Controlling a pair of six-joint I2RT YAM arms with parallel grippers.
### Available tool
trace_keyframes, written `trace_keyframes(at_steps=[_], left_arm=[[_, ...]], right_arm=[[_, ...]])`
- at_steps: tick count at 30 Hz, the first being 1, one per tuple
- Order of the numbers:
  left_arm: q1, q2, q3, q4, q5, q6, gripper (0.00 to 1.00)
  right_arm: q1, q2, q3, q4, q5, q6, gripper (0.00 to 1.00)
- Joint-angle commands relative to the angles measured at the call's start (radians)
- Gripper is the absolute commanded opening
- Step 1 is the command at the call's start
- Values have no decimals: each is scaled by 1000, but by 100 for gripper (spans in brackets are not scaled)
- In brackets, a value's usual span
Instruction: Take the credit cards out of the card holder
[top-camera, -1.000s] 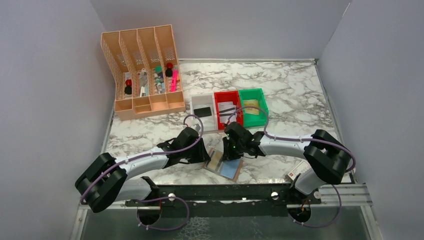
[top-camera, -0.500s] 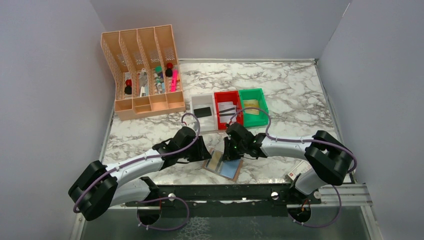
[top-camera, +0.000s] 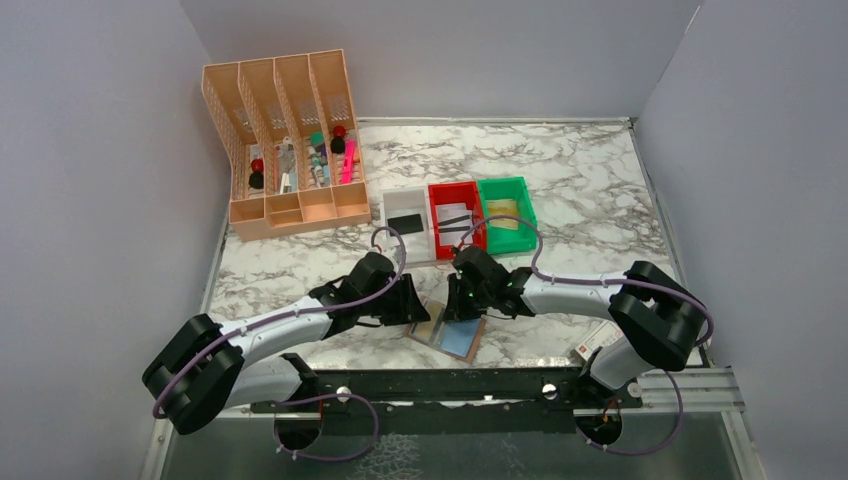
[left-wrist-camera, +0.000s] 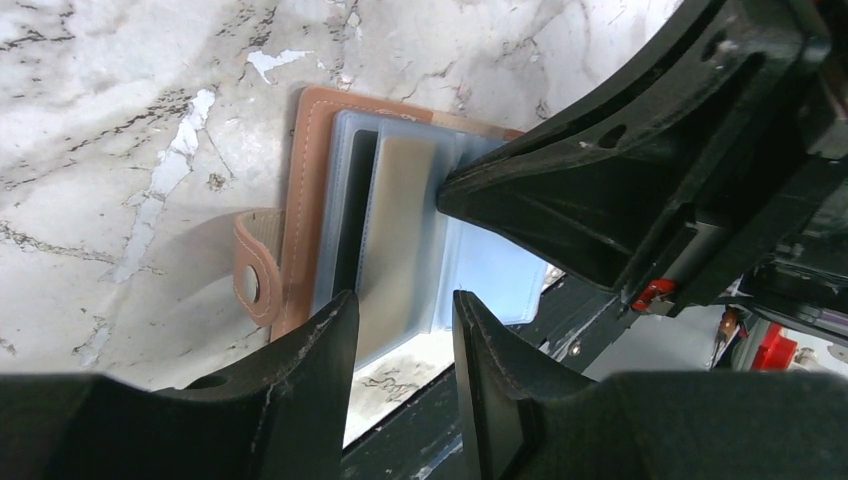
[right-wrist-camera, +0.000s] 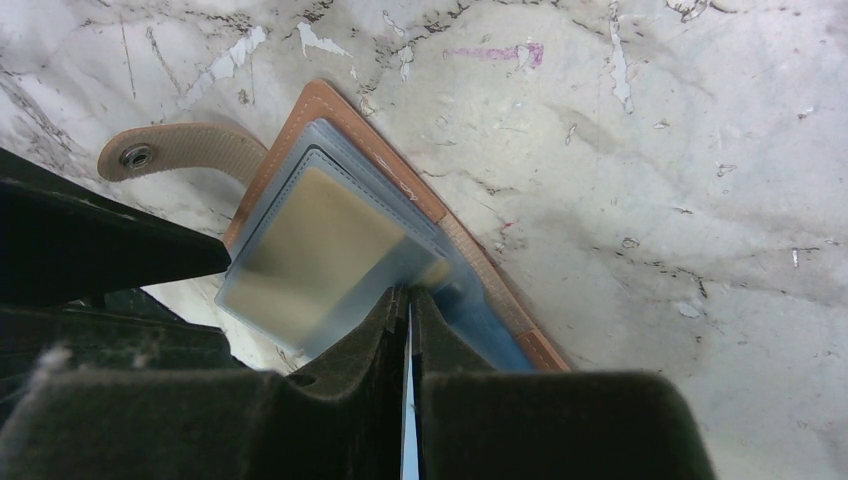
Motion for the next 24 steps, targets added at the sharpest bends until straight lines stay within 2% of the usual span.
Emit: trace_keyframes(at_steps=[1, 11, 19, 24], left_arm=[[-6, 29, -5, 21, 37, 9, 42], [-8, 63, 8, 15, 58, 22, 40], [-9, 16, 27, -72, -38, 34, 44], [-10, 23, 30, -74, -32, 39, 44]], right_arm=[[1, 89, -72, -102, 78, -12, 10], [1, 91, -74, -100, 76, -11, 10], [1, 92, -77, -105, 76, -6, 10], [1, 90, -81, -104, 74, -4, 10]])
